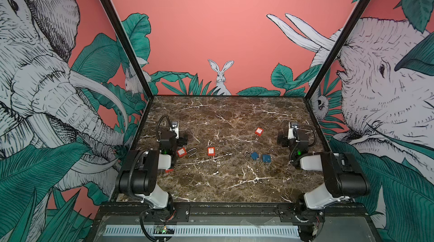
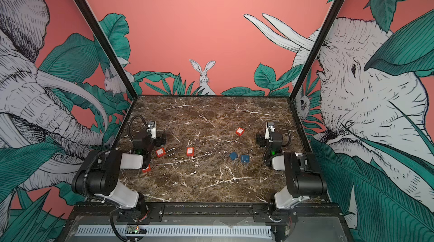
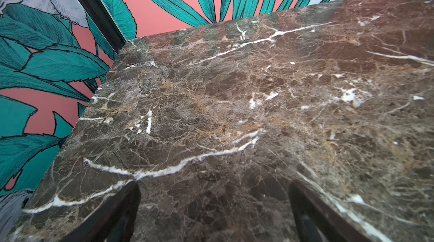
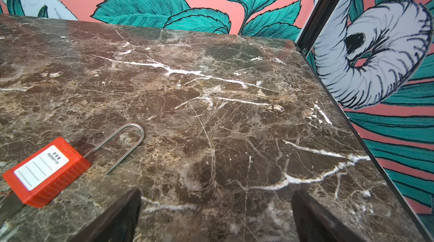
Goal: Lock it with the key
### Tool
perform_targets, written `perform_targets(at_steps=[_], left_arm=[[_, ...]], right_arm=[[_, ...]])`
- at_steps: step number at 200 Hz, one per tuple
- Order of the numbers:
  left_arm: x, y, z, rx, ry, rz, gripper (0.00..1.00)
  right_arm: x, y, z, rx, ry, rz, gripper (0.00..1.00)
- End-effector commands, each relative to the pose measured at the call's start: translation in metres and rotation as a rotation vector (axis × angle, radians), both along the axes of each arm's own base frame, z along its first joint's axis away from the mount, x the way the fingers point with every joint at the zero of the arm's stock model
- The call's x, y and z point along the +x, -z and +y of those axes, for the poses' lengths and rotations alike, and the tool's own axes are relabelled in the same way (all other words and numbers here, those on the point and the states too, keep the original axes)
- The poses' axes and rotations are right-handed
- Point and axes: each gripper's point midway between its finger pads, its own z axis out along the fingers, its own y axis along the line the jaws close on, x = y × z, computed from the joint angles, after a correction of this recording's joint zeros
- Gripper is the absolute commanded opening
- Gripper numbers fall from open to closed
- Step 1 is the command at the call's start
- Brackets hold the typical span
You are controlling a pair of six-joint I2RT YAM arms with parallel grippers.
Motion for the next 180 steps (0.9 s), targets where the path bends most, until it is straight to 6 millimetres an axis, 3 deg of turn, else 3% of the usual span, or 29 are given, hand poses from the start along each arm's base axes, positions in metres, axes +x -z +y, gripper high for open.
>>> perform_targets(at_steps=[1,180], left_arm=[[0.0047,-0.0113,-0.0039,-0.014,0.014,-0.027,1.0],[0.0047,-0.0113,-0.0042,-0.015,0.016,-0.026,0.99]], right_arm=[[0.0039,-0.01,0.0029,0.002,-0.009,-0.035,0.99],[0.0028,-0.0093,0.0003,-0.001,0.006,-0.036,0.99]])
